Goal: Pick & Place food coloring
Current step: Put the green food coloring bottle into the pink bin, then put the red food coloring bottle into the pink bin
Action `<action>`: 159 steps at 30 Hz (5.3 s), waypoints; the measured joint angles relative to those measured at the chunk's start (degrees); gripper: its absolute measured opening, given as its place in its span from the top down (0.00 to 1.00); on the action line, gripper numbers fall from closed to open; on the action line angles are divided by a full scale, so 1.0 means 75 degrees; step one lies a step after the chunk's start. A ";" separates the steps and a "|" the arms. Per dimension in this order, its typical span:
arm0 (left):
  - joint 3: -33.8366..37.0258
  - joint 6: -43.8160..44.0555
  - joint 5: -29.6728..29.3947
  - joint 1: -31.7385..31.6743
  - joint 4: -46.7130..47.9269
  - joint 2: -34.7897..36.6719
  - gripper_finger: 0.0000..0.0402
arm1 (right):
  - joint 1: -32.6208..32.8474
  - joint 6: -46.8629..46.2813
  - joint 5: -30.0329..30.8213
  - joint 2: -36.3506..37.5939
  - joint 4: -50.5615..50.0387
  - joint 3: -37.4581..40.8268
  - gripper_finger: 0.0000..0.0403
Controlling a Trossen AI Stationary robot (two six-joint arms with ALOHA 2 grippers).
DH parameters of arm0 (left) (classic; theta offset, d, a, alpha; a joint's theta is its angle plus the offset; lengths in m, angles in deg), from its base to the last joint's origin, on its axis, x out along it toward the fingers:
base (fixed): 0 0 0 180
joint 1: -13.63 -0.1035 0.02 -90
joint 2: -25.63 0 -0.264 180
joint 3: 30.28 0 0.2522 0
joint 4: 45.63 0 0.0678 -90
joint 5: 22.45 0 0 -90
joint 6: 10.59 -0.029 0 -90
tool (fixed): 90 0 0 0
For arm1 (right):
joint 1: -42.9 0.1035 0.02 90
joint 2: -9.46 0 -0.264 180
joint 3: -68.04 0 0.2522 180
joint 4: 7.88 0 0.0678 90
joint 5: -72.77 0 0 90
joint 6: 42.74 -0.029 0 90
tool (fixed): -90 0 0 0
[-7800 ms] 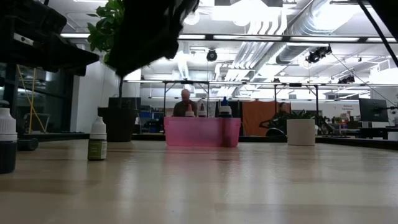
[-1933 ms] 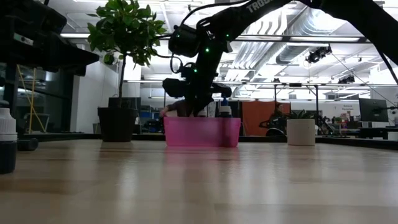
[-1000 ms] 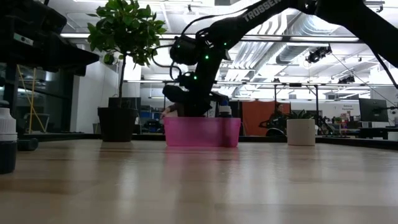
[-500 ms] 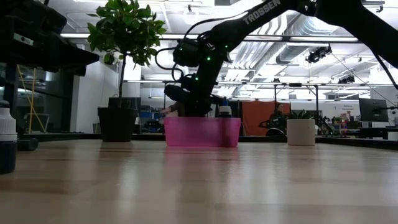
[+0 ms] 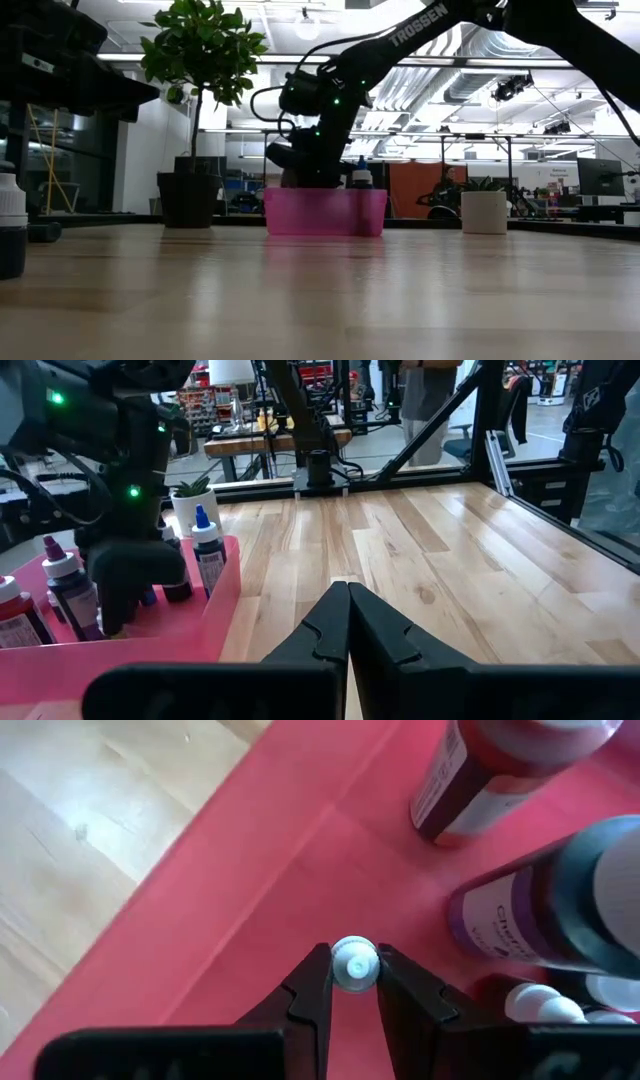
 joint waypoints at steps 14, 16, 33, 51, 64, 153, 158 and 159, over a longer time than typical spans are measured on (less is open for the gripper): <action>0.0001 0.0001 0.0000 0.0000 0.0000 0.0002 1.00 | -0.0018 0.0035 -0.0088 0.0000 0.0008 0.0003 0.70; -0.0001 0.0001 0.0000 0.0000 0.0000 0.0000 1.00 | -0.0018 0.0043 -0.0087 0.0000 0.0005 0.0003 0.68; -0.0001 0.0000 0.0000 0.0000 0.0000 0.0003 1.00 | 0.0058 0.0974 0.0635 0.0009 -0.1486 -0.1451 0.49; 0.0000 0.0000 0.0000 -0.0001 0.0000 0.0000 1.00 | 0.1562 0.2391 -0.0171 0.0426 -0.2771 -0.3850 0.49; 0.0001 -0.0001 0.0000 -0.0002 0.0000 0.0000 1.00 | 0.3282 0.2350 -0.0567 0.0472 -0.2856 -0.3844 0.49; 0.0001 -0.0001 0.0000 0.0000 0.0000 0.0000 1.00 | 0.5341 0.1600 -0.0872 -0.2289 0.1447 -0.2899 0.49; 0.0001 0.0001 0.0000 -0.0003 0.0000 0.0000 1.00 | 0.5341 0.1551 -0.0834 -0.2299 0.1445 -0.2897 0.50; 0.0001 -0.0001 0.0000 -0.0002 0.0000 0.0002 1.00 | 0.5341 0.1549 -0.0803 -0.2299 0.1439 -0.2897 0.50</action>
